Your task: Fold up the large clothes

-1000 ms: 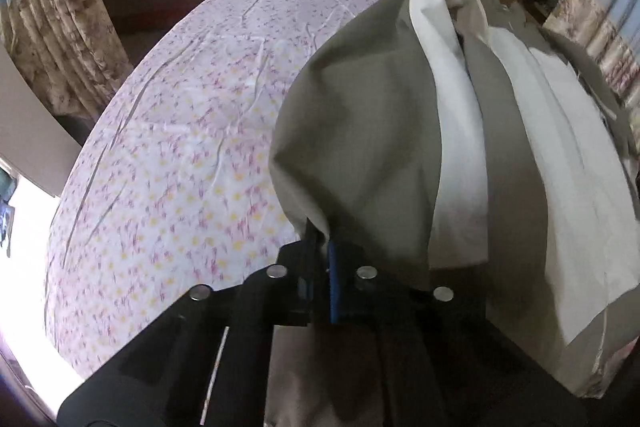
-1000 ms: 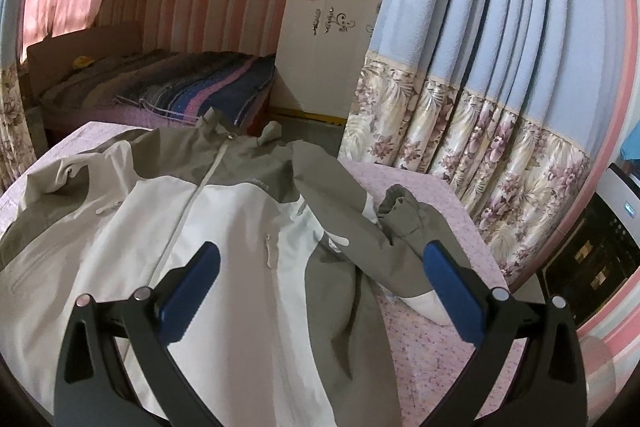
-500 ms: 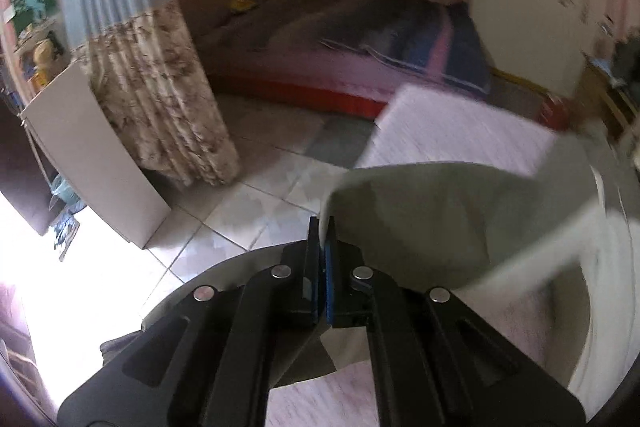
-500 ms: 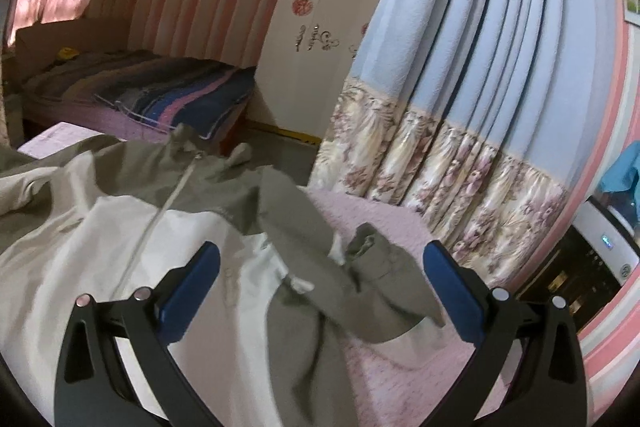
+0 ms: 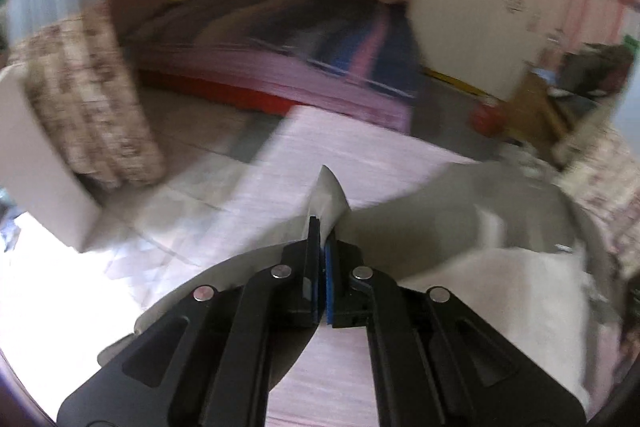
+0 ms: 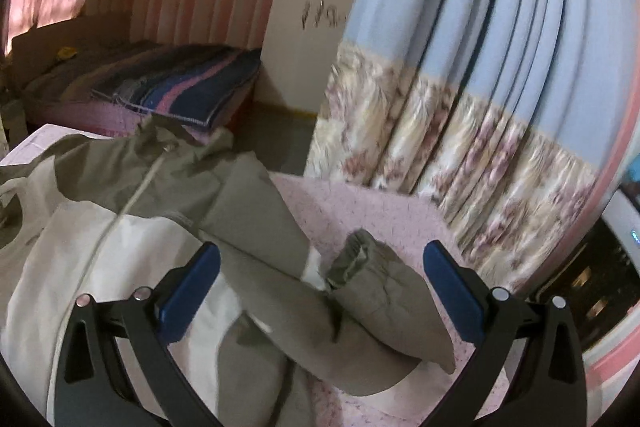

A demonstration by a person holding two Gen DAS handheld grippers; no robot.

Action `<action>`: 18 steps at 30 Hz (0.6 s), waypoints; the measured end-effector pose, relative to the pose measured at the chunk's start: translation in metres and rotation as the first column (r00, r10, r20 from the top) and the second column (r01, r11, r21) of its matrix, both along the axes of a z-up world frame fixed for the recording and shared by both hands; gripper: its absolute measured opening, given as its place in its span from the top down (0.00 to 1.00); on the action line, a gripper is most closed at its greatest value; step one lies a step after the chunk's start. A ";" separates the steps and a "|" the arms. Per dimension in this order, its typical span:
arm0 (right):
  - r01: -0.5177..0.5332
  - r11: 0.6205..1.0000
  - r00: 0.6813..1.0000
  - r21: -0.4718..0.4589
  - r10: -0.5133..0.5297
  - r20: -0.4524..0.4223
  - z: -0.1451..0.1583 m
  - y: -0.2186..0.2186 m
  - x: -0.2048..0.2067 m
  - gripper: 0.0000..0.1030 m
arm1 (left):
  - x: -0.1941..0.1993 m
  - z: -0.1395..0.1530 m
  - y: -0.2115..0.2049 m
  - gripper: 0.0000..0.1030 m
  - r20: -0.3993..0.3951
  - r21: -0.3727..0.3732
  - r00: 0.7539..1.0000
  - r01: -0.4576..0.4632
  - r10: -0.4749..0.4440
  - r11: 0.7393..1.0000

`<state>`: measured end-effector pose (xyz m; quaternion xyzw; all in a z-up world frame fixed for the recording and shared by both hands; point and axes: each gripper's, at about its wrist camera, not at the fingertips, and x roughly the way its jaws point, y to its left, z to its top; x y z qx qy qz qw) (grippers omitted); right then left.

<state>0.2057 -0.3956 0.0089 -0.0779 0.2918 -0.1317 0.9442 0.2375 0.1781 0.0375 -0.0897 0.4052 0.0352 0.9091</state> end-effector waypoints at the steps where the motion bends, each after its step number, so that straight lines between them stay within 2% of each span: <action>1: 0.003 1.000 1.000 0.013 -0.003 0.003 -0.002 -0.007 0.002 0.02 | 0.002 0.003 -0.020 1.00 0.000 -0.017 0.999 0.043 -0.043 0.999; 4: -0.011 0.995 1.000 0.096 0.014 -0.028 -0.008 -0.031 0.012 0.02 | 0.007 0.003 -0.089 1.00 -0.008 -0.063 0.984 0.175 -0.176 0.983; 7: -0.032 0.982 0.997 0.184 0.044 -0.061 -0.016 -0.049 0.019 0.02 | 0.019 -0.003 -0.169 1.00 -0.008 -0.124 0.951 0.307 -0.310 0.944; 9: -0.039 0.970 0.997 0.238 0.052 -0.050 -0.019 -0.061 0.016 0.02 | 0.025 -0.009 -0.217 1.00 -0.012 -0.147 0.921 0.384 -0.389 0.912; 11: -0.023 0.969 0.999 0.246 0.034 -0.040 -0.019 -0.069 0.013 0.02 | 0.034 -0.020 -0.275 1.00 -0.028 -0.160 0.877 0.469 -0.479 0.869; 12: -0.009 0.971 0.999 0.239 0.017 -0.030 -0.018 -0.074 0.008 0.02 | 0.036 -0.025 -0.292 1.00 -0.032 -0.164 0.867 0.486 -0.497 0.858; 13: 0.001 0.973 1.000 0.232 0.005 -0.024 -0.018 -0.076 0.005 0.02 | 0.040 -0.031 -0.324 1.00 -0.040 -0.174 0.845 0.520 -0.534 0.836; 15: 0.017 0.975 0.999 0.222 -0.010 -0.032 -0.020 -0.081 0.001 0.02 | 0.045 -0.045 -0.361 0.99 -0.058 -0.182 0.810 0.567 -0.584 0.804; 16: 0.022 0.976 0.999 0.217 -0.013 -0.042 -0.021 -0.083 -0.001 0.02 | 0.050 -0.054 -0.388 0.98 -0.084 -0.175 0.782 0.599 -0.618 0.782; 18: 0.040 0.981 0.997 0.189 -0.028 -0.068 -0.025 -0.084 -0.005 0.02 | 0.051 -0.063 -0.410 0.92 -0.126 -0.142 0.774 0.604 -0.620 0.784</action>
